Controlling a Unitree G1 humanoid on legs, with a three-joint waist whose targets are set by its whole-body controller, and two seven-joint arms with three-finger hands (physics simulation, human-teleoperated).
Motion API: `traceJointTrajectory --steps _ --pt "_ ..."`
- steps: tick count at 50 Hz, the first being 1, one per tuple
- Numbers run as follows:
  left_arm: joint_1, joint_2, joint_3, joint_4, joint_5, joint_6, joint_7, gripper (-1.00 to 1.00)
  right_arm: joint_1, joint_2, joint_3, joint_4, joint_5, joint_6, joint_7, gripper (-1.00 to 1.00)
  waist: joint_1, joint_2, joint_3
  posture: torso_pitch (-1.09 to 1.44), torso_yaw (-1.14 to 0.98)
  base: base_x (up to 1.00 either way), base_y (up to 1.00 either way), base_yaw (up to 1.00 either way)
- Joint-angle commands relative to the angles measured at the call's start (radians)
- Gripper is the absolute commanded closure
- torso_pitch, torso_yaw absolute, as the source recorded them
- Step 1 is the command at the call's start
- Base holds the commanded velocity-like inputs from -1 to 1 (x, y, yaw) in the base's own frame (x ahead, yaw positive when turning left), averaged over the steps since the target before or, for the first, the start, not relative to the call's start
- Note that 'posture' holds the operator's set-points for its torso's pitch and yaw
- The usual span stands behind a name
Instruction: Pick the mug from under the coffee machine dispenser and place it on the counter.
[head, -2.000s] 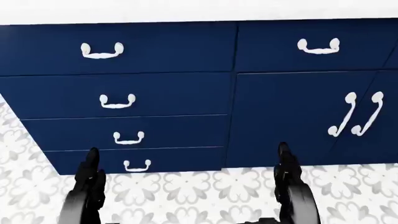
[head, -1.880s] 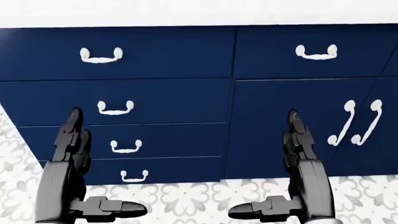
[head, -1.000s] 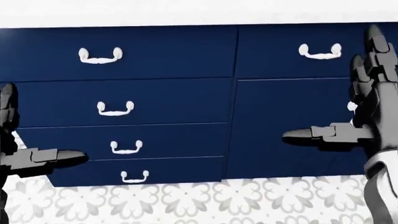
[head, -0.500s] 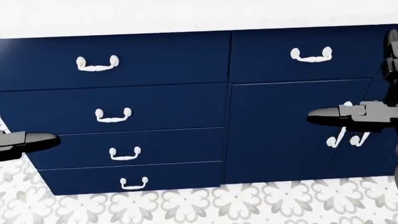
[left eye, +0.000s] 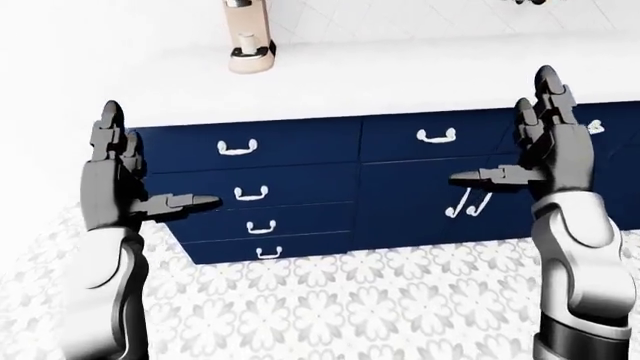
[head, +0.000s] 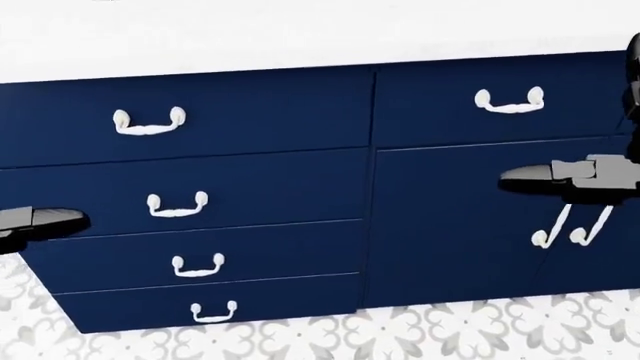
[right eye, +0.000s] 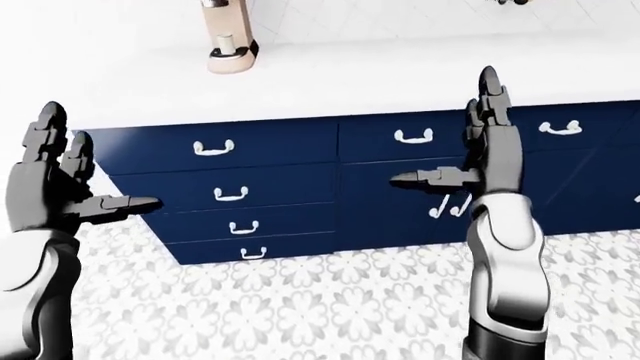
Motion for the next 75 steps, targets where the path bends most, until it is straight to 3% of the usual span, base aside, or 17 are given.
traceJointTrajectory --steps 1,2,3,5,13,14,21,27,40,41,45,49,51,61,65,66,75 --pt "-0.02 0.016 0.013 -0.027 0.0 -0.024 0.006 -1.0 -0.022 -0.007 0.001 -0.027 0.003 -0.023 0.001 -1.0 0.002 0.016 -0.023 0.0 0.0 0.19 0.12 0.0" --pt "-0.019 0.015 0.013 -0.026 0.001 -0.024 0.006 -1.0 -0.023 -0.007 0.001 -0.027 0.004 -0.023 0.0 -1.0 0.004 0.058 -0.039 0.0 0.0 0.18 0.12 0.0" --pt "-0.019 0.015 0.013 -0.026 0.001 -0.025 0.007 -1.0 -0.024 -0.008 0.0 -0.027 0.004 -0.023 0.001 -1.0 0.015 0.017 -0.031 0.0 0.0 0.18 0.12 0.0" --pt "-0.019 0.015 0.014 -0.027 0.0 -0.024 0.008 -1.0 -0.024 -0.007 0.0 -0.029 0.006 -0.02 0.0 -1.0 0.017 0.025 -0.024 0.0 0.0 0.15 0.17 0.0" --pt "-0.023 0.019 0.017 -0.032 -0.007 -0.016 0.011 -1.0 -0.031 -0.012 -0.003 -0.03 0.018 -0.007 -0.005 -1.0 0.025 -0.122 -0.036 0.0 0.0 0.09 0.24 0.0" --pt "-0.024 0.02 0.018 -0.032 -0.007 -0.016 0.011 -1.0 -0.03 -0.012 -0.002 -0.033 0.018 -0.005 -0.005 -1.0 0.013 -0.085 -0.033 0.0 0.0 0.03 0.27 0.0" --pt "-0.022 0.023 0.021 -0.033 -0.01 -0.015 0.011 -1.0 -0.027 -0.014 -0.003 -0.029 0.019 -0.013 -0.001 -1.0 0.008 -0.069 -0.034 0.0 0.0 0.03 0.27 0.0" --pt "-0.021 0.022 0.019 -0.029 -0.008 -0.02 0.011 -1.0 -0.023 -0.014 -0.004 -0.024 0.018 -0.02 0.002 -1.0 -0.001 0.05 -0.062 0.0 0.0 0.03 0.27 0.0" --pt "-0.021 0.02 0.016 -0.027 -0.006 -0.022 0.01 -1.0 -0.02 -0.012 -0.001 -0.024 0.012 -0.022 0.007 -1.0 0.016 -0.125 -0.04 0.0 0.0 0.03 0.27 0.0" --pt "-0.022 0.02 0.016 -0.028 -0.006 -0.02 0.011 -1.0 -0.02 -0.012 -0.001 -0.025 0.012 -0.021 0.007 -1.0 0.007 -0.079 -0.033 0.0 0.0 0.03 0.27 0.0" --pt "-0.021 0.019 0.016 -0.036 -0.007 -0.016 0.011 -1.0 -0.017 -0.011 -0.001 -0.027 0.01 -0.022 0.01 -1.0 0.01 -0.096 -0.047 0.0 0.0 0.05 0.23 0.0" --pt "-0.022 0.019 0.015 -0.042 -0.008 -0.011 0.009 -1.0 -0.02 -0.014 -0.005 -0.029 0.012 -0.019 0.012 -1.0 0.0 -0.003 -0.008 0.0 0.0 0.14 0.06 0.0" --pt "-0.021 0.016 0.011 -0.039 -0.005 -0.014 0.01 -1.0 -0.013 -0.012 -0.008 -0.028 0.013 -0.025 0.013 -1.0 0.001 0.045 -0.038 0.0 0.0 0.15 0.03 0.0" --pt "-0.018 0.012 0.009 -0.039 -0.003 -0.016 0.009 -1.0 -0.007 -0.009 -0.004 -0.026 0.008 -0.033 0.018 -1.0 0.028 -0.044 -0.017 0.0 0.0 0.17 0.01 0.0" --pt "-0.018 0.011 0.009 -0.041 -0.003 -0.014 0.009 -1.0 -0.004 -0.006 -0.002 -0.027 0.005 -0.035 0.021 -1.0 0.031 -0.141 -0.036 0.0 0.0 0.2 0.0 0.0" --pt "-0.017 0.011 0.009 -0.041 -0.003 -0.014 0.009 -1.0 -0.003 -0.006 -0.002 -0.027 0.004 -0.036 0.022 -1.0 0.018 -0.091 -0.023 0.0 0.0 0.2 0.0 0.0" --pt "-0.021 0.014 0.012 -0.039 -0.005 -0.013 0.008 -1.0 -0.004 -0.005 -0.002 -0.027 0.0 -0.036 0.027 -1.0 0.008 -0.024 -0.005 0.0 0.0 0.27 0.0 0.0"
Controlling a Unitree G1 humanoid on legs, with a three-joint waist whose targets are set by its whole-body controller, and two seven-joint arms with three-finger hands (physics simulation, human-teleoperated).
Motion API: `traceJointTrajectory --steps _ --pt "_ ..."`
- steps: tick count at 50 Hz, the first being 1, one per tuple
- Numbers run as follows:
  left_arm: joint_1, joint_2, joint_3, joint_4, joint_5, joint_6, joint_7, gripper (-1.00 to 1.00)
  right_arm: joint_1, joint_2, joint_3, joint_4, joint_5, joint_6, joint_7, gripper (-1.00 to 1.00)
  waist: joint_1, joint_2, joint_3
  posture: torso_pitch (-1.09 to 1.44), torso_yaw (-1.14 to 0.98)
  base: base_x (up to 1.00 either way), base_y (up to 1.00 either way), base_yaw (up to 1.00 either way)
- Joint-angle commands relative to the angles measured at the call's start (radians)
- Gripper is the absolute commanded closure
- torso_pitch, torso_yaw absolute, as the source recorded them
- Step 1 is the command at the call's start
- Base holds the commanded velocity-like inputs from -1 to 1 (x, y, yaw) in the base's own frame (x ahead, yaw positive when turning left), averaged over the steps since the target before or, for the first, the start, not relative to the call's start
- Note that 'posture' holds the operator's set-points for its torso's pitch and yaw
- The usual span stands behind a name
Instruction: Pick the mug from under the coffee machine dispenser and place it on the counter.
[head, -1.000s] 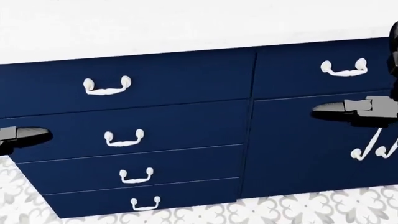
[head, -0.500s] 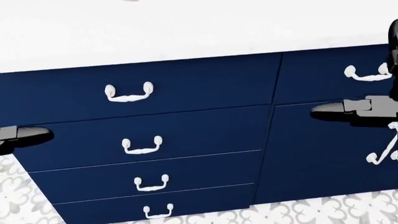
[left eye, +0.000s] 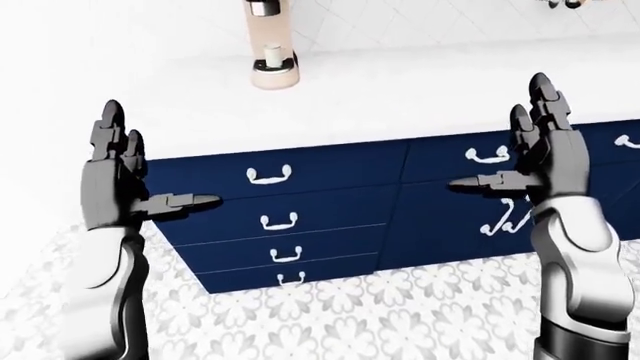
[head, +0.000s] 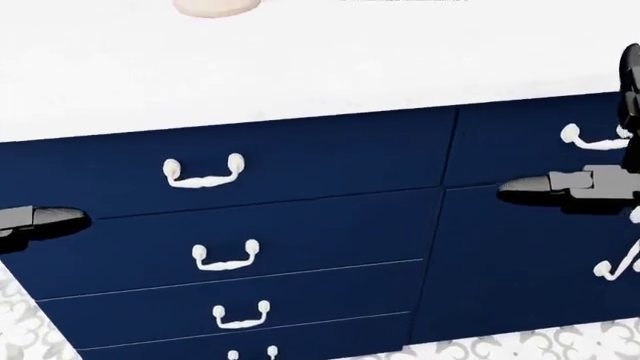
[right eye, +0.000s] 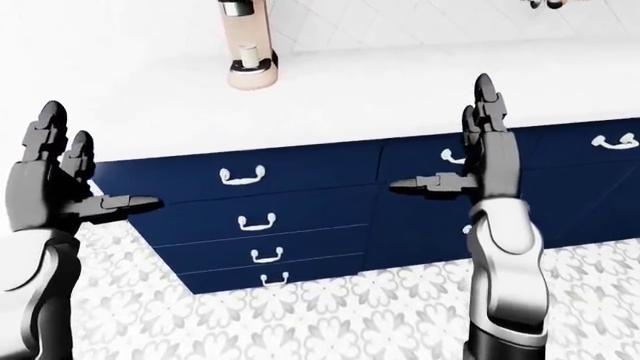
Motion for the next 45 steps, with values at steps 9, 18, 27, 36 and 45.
traceJointTrajectory --steps 9,18,27,36,45 --pt "-0.019 0.016 0.015 -0.03 -0.001 -0.023 0.006 -1.0 -0.029 -0.01 0.0 -0.035 0.002 -0.023 0.005 -1.0 0.023 0.014 -0.029 0.0 0.0 0.32 0.0 0.0" --pt "-0.025 0.019 0.016 -0.034 -0.006 -0.014 0.01 -1.0 -0.039 -0.015 -0.001 -0.045 0.003 -0.004 0.005 -1.0 0.028 -0.094 -0.028 0.0 0.0 0.33 0.0 0.0" --pt "-0.027 0.02 0.017 -0.032 -0.008 -0.014 0.012 -1.0 -0.04 -0.017 -0.005 -0.04 0.004 -0.008 0.006 -1.0 -0.003 -0.007 -0.017 0.0 0.0 0.37 0.0 0.0" --pt "-0.029 0.021 0.017 -0.038 -0.01 -0.008 0.014 -1.0 -0.04 -0.019 -0.004 -0.045 0.004 -0.005 0.006 -1.0 0.027 0.011 -0.029 0.0 0.0 0.38 0.0 0.0" --pt "-0.025 0.021 0.018 -0.036 -0.011 -0.012 0.013 -1.0 -0.037 -0.018 -0.005 -0.035 0.003 -0.016 0.006 -1.0 0.033 -0.098 -0.022 0.0 0.0 0.38 0.0 0.0"
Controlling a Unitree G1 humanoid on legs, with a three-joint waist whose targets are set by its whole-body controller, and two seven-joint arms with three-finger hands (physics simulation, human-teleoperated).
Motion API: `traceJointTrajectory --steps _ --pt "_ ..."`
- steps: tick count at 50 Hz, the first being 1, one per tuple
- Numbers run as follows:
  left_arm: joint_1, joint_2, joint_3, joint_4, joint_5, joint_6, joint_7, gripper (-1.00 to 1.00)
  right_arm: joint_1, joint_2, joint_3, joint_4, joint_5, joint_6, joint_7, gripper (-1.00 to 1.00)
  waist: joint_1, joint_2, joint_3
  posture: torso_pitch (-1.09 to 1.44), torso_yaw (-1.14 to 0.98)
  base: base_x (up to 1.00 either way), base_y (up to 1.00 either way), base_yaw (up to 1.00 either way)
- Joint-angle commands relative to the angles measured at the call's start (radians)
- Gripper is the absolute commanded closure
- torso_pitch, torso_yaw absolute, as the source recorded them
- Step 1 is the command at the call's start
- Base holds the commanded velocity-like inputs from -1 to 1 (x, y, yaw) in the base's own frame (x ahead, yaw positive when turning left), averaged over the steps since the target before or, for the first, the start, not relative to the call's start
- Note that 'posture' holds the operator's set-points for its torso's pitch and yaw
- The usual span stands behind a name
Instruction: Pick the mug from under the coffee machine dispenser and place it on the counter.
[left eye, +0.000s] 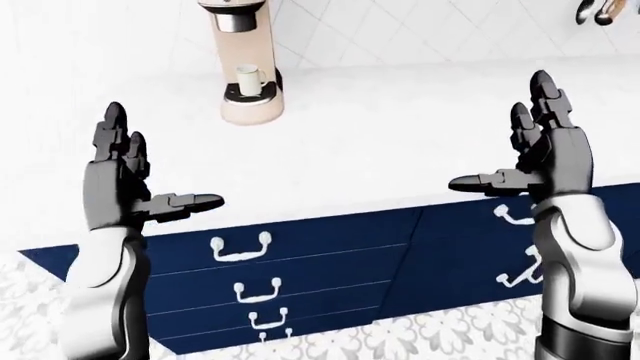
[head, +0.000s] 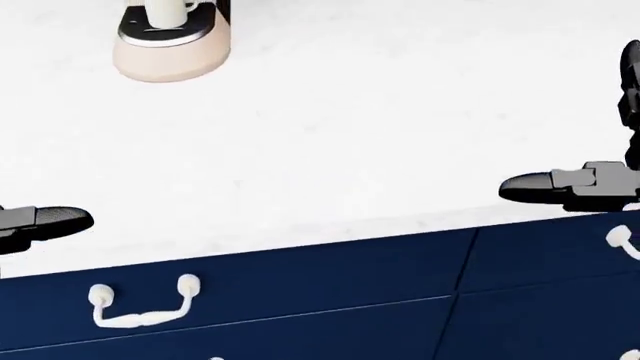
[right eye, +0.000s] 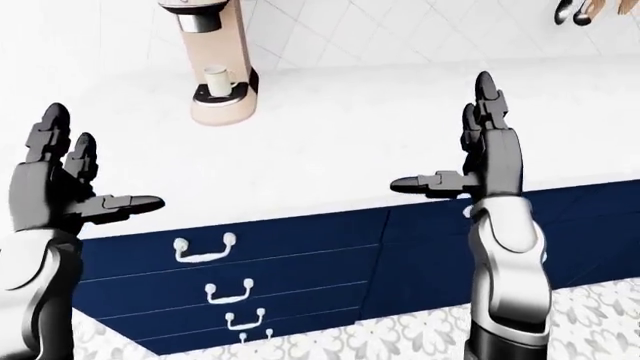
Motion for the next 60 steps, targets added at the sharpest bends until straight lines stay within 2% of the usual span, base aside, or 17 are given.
traceJointTrajectory --steps 1,8,10,12,13,14,20,23,25,26,30,33,34,35,44,54,60 --pt "-0.024 0.023 0.022 -0.038 0.001 -0.026 0.002 -1.0 -0.028 -0.011 0.0 -0.033 0.0 -0.028 -0.002 -1.0 0.002 -0.012 -0.02 0.0 0.0 0.38 0.0 0.0" --pt "-0.023 0.022 0.023 -0.037 0.001 -0.027 0.002 -1.0 -0.027 -0.011 0.0 -0.032 -0.001 -0.03 -0.002 -1.0 -0.021 0.049 -0.017 0.0 0.0 0.38 0.0 0.0" --pt "-0.024 0.022 0.024 -0.038 0.0 -0.025 0.002 -1.0 -0.028 -0.011 0.0 -0.033 -0.001 -0.028 -0.003 -1.0 -0.026 0.083 -0.025 0.0 0.0 0.39 0.0 0.0" --pt "-0.024 0.023 0.025 -0.038 -0.001 -0.024 0.003 -1.0 -0.028 -0.011 -0.001 -0.033 -0.001 -0.029 -0.003 -1.0 -0.021 0.146 -0.052 0.0 0.0 0.38 0.0 0.0" --pt "-0.024 0.023 0.025 -0.038 -0.001 -0.024 0.003 -1.0 -0.029 -0.011 0.0 -0.033 -0.001 -0.029 -0.004 -1.0 -0.011 0.108 -0.032 0.0 0.0 0.38 0.0 0.0" --pt "-0.025 0.023 0.025 -0.038 -0.003 -0.023 0.004 -1.0 -0.03 -0.012 0.0 -0.033 -0.002 -0.028 -0.005 -1.0 -0.019 0.128 -0.019 0.0 0.0 0.34 0.0 0.0" --pt "-0.028 0.025 0.025 -0.042 -0.005 -0.017 0.006 -1.0 -0.037 -0.014 0.001 -0.031 -0.004 -0.024 -0.006 -1.0 0.005 0.09 -0.041 0.0 0.0 0.25 0.0 0.0" --pt "-0.03 0.027 0.026 -0.049 -0.008 -0.01 0.007 -1.0 -0.042 -0.016 -0.001 -0.031 0.001 -0.021 -0.009 -1.0 0.007 0.051 -0.028 0.0 0.0 0.04 0.0 0.0" --pt "-0.031 0.028 0.027 -0.05 -0.009 -0.008 0.007 -1.0 -0.043 -0.016 0.0 -0.035 0.004 -0.019 -0.009 -1.0 0.002 -0.007 -0.035 0.0 0.0 0.0 0.0 0.0" --pt "-0.03 0.028 0.027 -0.052 -0.009 -0.007 0.007 -1.0 -0.043 -0.016 -0.001 -0.036 0.006 -0.018 -0.01 -1.0 0.012 0.028 -0.038 0.0 0.0 0.0 0.0 0.0" --pt "-0.028 0.028 0.029 -0.054 -0.01 -0.007 0.007 -1.0 -0.043 -0.016 -0.003 -0.034 0.009 -0.016 -0.019 -1.0 0.0 0.013 -0.022 0.0 0.0 0.0 0.0 0.0" --pt "-0.027 0.027 0.028 -0.056 -0.011 -0.006 0.006 -1.0 -0.05 -0.018 -0.007 -0.034 0.019 0.0 -0.03 -1.0 -0.008 0.046 -0.034 0.0 0.0 0.0 0.0 0.0" --pt "-0.028 0.028 0.029 -0.063 -0.014 0.002 0.006 -1.0 -0.053 -0.021 -0.005 -0.032 0.013 0.001 -0.037 -1.0 -0.004 0.064 -0.026 0.0 0.0 0.0 0.0 0.0" --pt "-0.03 0.028 0.03 -0.065 -0.016 0.006 0.007 -1.0 -0.054 -0.021 -0.004 -0.033 0.014 0.003 -0.039 -1.0 -0.006 0.052 -0.023 0.0 0.0 0.0 0.0 0.0" --pt "-0.087 0.029 -0.011 -0.024 -0.038 0.065 0.013 -1.0 -0.048 -0.023 -0.004 -0.025 0.008 0.013 -0.041 -1.0 0.002 0.045 -0.041 0.0 0.0 0.0 0.0 0.0" --pt "-0.298 0.074 -0.051 0.155 -0.158 0.215 0.056 -1.0 -0.046 -0.024 -0.006 -0.025 0.004 0.02 -0.041 -1.0 0.009 0.045 -0.038 0.0 0.0 0.0 0.0 0.0" --pt "-0.466 0.106 -0.096 0.415 -0.184 0.165 0.044 -1.0 -0.046 -0.025 -0.006 -0.022 0.002 0.019 -0.041 -1.0 0.009 0.042 -0.04 0.0 0.0 0.0 0.0 0.0"
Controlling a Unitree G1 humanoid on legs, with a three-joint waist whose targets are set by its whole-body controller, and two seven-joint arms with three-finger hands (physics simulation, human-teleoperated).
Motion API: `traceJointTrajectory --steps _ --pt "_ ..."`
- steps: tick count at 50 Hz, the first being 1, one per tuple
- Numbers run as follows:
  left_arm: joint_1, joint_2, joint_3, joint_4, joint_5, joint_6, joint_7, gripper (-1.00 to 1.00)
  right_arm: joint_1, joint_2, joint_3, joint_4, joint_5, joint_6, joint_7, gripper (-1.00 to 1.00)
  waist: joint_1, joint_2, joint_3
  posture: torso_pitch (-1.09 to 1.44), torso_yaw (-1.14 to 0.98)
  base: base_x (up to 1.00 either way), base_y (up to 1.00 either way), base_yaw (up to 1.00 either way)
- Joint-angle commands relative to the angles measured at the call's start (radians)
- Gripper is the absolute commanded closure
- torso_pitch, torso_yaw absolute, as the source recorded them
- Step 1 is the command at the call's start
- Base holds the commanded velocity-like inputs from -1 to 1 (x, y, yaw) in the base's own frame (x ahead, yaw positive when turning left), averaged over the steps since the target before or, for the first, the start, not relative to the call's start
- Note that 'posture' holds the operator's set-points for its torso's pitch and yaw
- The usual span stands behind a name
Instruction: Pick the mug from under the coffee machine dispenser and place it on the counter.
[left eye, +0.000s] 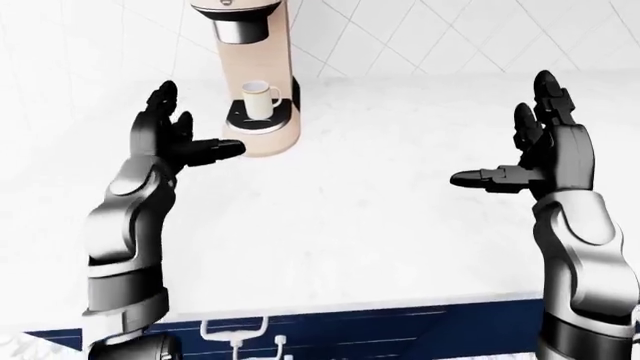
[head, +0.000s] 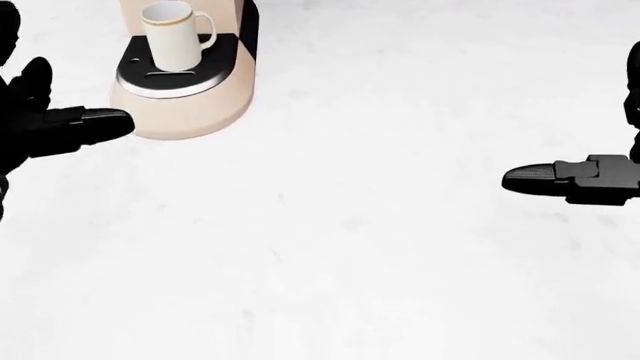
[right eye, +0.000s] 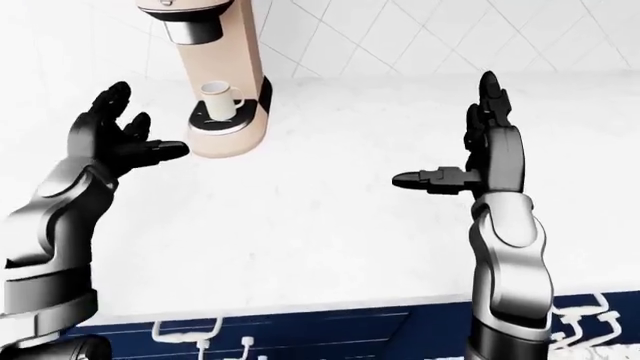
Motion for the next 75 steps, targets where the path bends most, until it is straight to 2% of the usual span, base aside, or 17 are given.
traceJointTrajectory --steps 1,5,7,11,15,19,26,34,48,64,69,75 --pt "-0.073 0.018 -0.004 0.017 -0.013 -0.043 -0.009 -1.0 -0.024 -0.014 -0.008 -0.028 -0.003 -0.028 -0.003 -1.0 0.0 -0.001 -0.022 0.0 0.0 0.0 0.0 0.0" --pt "-0.193 0.03 -0.048 0.171 0.024 -0.083 -0.031 -1.0 -0.028 -0.015 -0.008 -0.027 -0.002 -0.028 -0.004 -1.0 -0.005 -0.002 -0.025 0.0 0.0 0.0 0.0 0.0" --pt "-0.246 0.031 -0.068 0.291 0.074 -0.146 -0.039 -1.0 -0.029 -0.016 -0.01 -0.027 -0.001 -0.026 -0.005 -1.0 -0.005 -0.003 -0.026 0.0 0.0 0.0 0.0 0.0" --pt "-0.387 0.011 -0.084 0.594 0.155 -0.284 0.029 -1.0 -0.033 -0.02 -0.012 -0.025 0.001 -0.025 -0.008 -1.0 -0.006 -0.006 -0.029 0.0 0.0 0.0 0.0 0.0" --pt "-0.514 -0.005 -0.092 0.857 0.179 -0.41 0.077 -1.0 -0.034 -0.023 -0.014 -0.025 0.003 -0.021 -0.011 -1.0 -0.008 -0.009 -0.036 0.0 0.0 0.0 0.0 0.0" --pt "-0.578 -0.031 -0.098 0.975 0.19 -0.468 0.129 -1.0 -0.028 -0.022 -0.016 -0.023 0.003 -0.027 -0.011 -1.0 -0.011 -0.015 -0.041 0.0 0.0 0.0 0.0 0.0" --pt "-0.662 -0.061 -0.092 1.129 0.184 -0.543 0.166 -1.0 -0.022 -0.022 -0.017 -0.019 0.002 -0.034 -0.009 -1.0 -0.012 -0.022 -0.047 0.0 0.0 0.0 0.0 0.0" --pt "-0.705 -0.082 -0.079 1.213 0.199 -0.586 0.209 -1.0 -0.02 -0.021 -0.019 -0.016 0.003 -0.038 -0.009 -1.0 -0.013 -0.021 -0.05 0.0 0.0 0.0 0.0 0.0" --pt "-0.723 -0.125 -0.071 1.247 0.246 -0.621 0.263 -1.0 -0.021 -0.029 -0.029 -0.024 0.015 -0.034 -0.009 -1.0 -0.015 -0.022 -0.044 0.0 0.0 0.0 0.0 0.0" --pt "-0.664 -0.178 -0.07 1.262 0.276 -0.603 0.227 -1.0 -0.012 -0.028 -0.032 -0.032 0.02 -0.036 -0.011 -1.0 -0.012 -0.025 -0.042 0.0 0.0 0.0 0.0 0.0" --pt "-0.671 -0.184 -0.065 1.266 0.286 -0.602 0.244 -1.0 -0.008 -0.027 -0.035 -0.031 0.023 -0.041 -0.01 -1.0 -0.01 -0.025 -0.044 0.0 0.0 0.0 0.0 0.0" --pt "-0.682 -0.198 -0.06 1.279 0.314 -0.599 0.309 -1.0 -0.009 -0.027 -0.035 -0.033 0.026 -0.04 -0.012 -1.0 -0.01 -0.026 -0.046 0.0 0.0 0.0 0.0 0.0"
